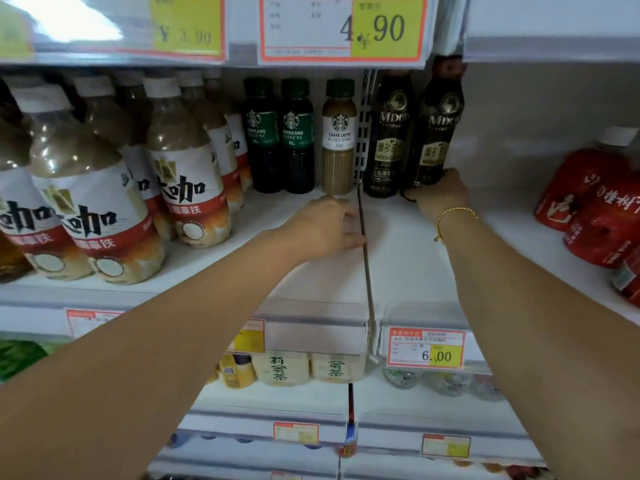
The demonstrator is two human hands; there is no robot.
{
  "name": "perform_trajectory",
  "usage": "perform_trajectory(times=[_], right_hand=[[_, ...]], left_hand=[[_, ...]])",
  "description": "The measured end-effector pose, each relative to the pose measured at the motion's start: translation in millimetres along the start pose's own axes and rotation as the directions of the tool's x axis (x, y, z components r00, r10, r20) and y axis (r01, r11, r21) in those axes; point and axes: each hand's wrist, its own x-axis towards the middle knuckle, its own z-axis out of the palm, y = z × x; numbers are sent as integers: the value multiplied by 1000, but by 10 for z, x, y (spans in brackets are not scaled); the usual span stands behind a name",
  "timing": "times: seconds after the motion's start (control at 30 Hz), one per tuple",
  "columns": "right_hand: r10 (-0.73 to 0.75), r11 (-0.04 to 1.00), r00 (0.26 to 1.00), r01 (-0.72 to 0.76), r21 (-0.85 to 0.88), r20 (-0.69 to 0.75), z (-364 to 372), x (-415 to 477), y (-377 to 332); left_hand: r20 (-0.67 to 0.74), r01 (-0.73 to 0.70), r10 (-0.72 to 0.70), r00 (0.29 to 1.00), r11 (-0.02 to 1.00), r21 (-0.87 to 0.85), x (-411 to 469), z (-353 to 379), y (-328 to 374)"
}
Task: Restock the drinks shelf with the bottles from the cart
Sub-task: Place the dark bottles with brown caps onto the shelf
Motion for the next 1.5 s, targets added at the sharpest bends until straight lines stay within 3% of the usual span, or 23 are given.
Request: perform_trajectory(times=[0.17,0.33,0.47,0.6,0.73,0.87,1.0,1.1,1.17,1.23,1.37,1.5], right_hand=[[-100,991,992,92,-99,-77,29,-10,82],[-102,994,987,96,-55,-128,76,9,91],[-80,996,986,73,-51,-148,117,60,74],[-87,996,987,84,-25,-137,147,143,113],[-91,994,987,83,-69,-134,146,165,122],[-84,994,991,76,-75,-107,143,132,110],[-2,996,1000,4,-85,16,32,-4,24],[-74,972,985,106,-208,155,-156,-331,-148],[-162,953,971,201,-226,179,-296,-716,-251],[-293,944,946,309,-116,136,-430,-1270,-290],[-430,901,875,403,158,221,-456,-2420,-143],[-362,932,803,311,186,473,-81,-3194,332]], left_hand=[[33,-115,116,993,993,-40,316,135,292],[92,-29,28,995,999,13,521,277,333],[110,-50,38,993,993,105,603,303,255],[72,-63,57,996,994,86,613,336,247],[19,11,-12,1000,999,32,641,367,231],[44,22,-23,999,999,33,650,372,244],[42,-52,55,998,997,-64,409,250,338],[-234,-61,6,972,971,-231,-97,111,438],[-465,-122,-15,885,957,-262,-616,39,468],[-570,-191,-31,821,926,-325,-1140,13,440],[-578,-204,-75,812,892,-403,-2005,96,228],[-377,-50,-147,914,884,-465,-2686,570,-286]])
